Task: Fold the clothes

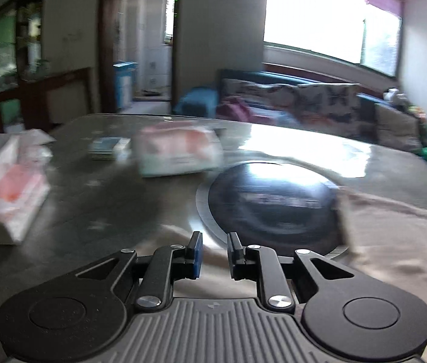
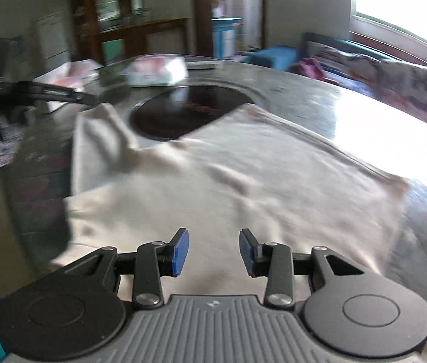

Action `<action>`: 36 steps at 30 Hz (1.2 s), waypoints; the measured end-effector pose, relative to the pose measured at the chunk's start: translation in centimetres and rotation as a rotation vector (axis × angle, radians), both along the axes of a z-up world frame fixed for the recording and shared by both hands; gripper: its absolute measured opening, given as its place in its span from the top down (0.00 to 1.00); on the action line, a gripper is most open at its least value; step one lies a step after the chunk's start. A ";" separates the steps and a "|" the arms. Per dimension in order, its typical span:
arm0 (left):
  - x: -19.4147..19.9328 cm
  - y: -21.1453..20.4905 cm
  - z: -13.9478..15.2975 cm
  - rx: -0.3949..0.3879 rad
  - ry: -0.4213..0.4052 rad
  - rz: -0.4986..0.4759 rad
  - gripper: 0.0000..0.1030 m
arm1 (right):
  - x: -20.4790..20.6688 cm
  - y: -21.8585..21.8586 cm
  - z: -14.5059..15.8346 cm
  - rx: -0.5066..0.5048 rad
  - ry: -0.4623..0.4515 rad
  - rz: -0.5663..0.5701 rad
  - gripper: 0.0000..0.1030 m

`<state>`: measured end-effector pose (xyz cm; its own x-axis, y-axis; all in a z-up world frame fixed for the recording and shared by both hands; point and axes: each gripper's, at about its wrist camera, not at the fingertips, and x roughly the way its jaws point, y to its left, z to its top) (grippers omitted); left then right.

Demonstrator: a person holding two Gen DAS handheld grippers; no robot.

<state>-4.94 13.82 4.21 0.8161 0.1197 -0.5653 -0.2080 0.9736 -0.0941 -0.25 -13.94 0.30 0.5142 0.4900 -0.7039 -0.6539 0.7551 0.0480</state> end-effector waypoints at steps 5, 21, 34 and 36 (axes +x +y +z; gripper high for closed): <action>1.3 -4.7 -0.1 -0.092 0.001 -0.175 0.81 | 0.7 -2.8 -0.6 0.005 0.010 -0.090 0.64; 4.8 -10.0 -3.5 -0.140 0.106 -0.311 0.81 | 2.9 -4.8 -0.8 0.028 0.016 -0.158 0.56; 5.1 -10.6 -3.5 -0.110 0.104 -0.324 0.76 | 4.0 -8.5 -0.5 0.054 -0.015 -0.300 0.57; 5.1 -10.9 -3.4 -0.101 0.104 -0.327 0.72 | 3.3 -8.5 0.0 0.052 -0.023 -0.283 0.57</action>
